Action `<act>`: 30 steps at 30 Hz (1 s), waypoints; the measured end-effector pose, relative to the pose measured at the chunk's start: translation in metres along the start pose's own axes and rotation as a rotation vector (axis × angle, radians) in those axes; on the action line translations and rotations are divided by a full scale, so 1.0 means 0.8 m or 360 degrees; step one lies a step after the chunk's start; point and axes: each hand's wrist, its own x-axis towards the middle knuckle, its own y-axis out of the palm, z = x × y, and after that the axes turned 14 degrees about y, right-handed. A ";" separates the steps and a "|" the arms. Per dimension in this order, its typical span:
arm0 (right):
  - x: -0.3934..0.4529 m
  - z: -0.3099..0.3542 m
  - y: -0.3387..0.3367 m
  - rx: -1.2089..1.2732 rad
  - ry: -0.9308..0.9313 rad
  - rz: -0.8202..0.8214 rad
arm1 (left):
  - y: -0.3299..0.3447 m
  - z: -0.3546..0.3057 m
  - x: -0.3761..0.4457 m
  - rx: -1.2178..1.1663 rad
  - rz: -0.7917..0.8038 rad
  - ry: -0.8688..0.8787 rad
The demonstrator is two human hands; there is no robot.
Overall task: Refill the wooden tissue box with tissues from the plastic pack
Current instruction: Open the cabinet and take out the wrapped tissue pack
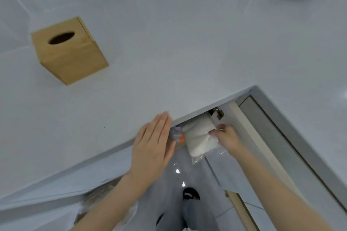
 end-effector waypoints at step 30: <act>-0.115 0.416 -0.098 -0.1157 -0.0313 0.1446 | -0.166 0.182 0.176 -0.1595 0.1163 -0.0817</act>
